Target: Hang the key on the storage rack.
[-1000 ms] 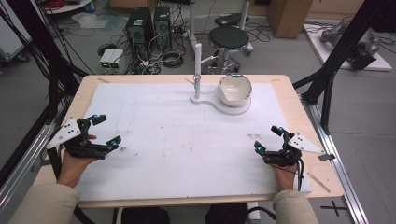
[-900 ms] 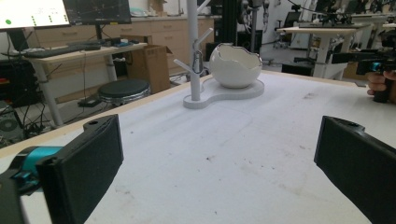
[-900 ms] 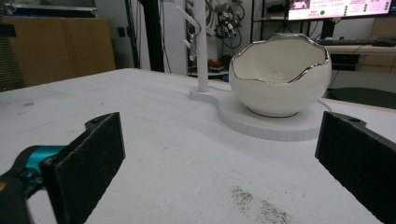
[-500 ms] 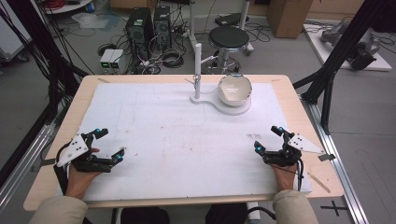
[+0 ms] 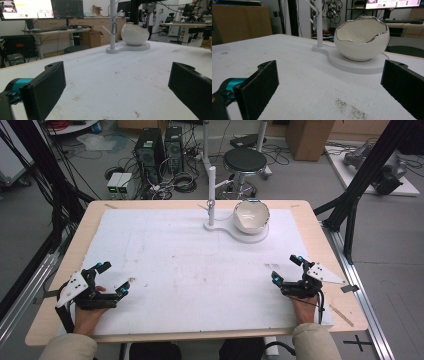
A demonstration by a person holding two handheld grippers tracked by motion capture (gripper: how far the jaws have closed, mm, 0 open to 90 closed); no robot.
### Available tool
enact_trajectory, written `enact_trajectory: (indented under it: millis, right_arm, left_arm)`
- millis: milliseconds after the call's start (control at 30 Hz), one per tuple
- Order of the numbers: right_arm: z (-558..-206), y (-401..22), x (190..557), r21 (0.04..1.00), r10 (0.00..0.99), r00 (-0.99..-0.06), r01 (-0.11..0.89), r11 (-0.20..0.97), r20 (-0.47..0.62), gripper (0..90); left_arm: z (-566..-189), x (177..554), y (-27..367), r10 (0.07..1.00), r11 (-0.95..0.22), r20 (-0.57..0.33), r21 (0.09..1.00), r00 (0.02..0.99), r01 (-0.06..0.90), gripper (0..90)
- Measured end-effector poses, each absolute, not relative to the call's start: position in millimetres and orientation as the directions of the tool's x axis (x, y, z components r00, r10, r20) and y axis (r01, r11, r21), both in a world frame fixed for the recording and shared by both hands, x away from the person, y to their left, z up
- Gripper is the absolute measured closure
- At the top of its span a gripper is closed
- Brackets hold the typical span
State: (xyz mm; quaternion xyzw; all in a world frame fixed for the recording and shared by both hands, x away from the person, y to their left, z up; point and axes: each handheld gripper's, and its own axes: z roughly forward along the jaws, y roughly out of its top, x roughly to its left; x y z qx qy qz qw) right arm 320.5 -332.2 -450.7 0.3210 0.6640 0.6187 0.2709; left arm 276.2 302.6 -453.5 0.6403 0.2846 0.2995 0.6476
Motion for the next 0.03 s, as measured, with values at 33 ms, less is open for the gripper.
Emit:
enact_trajectory:
  millis: [33]
  right_arm:
    - [-450.7,-332.2,320.5,0.995,0.761,-0.647,0.091,0.028,0.037,0.5]
  left_arm:
    - [-453.6,276.3,302.9,0.757,0.009,0.007,1.0,0.653,-0.022,1.7]
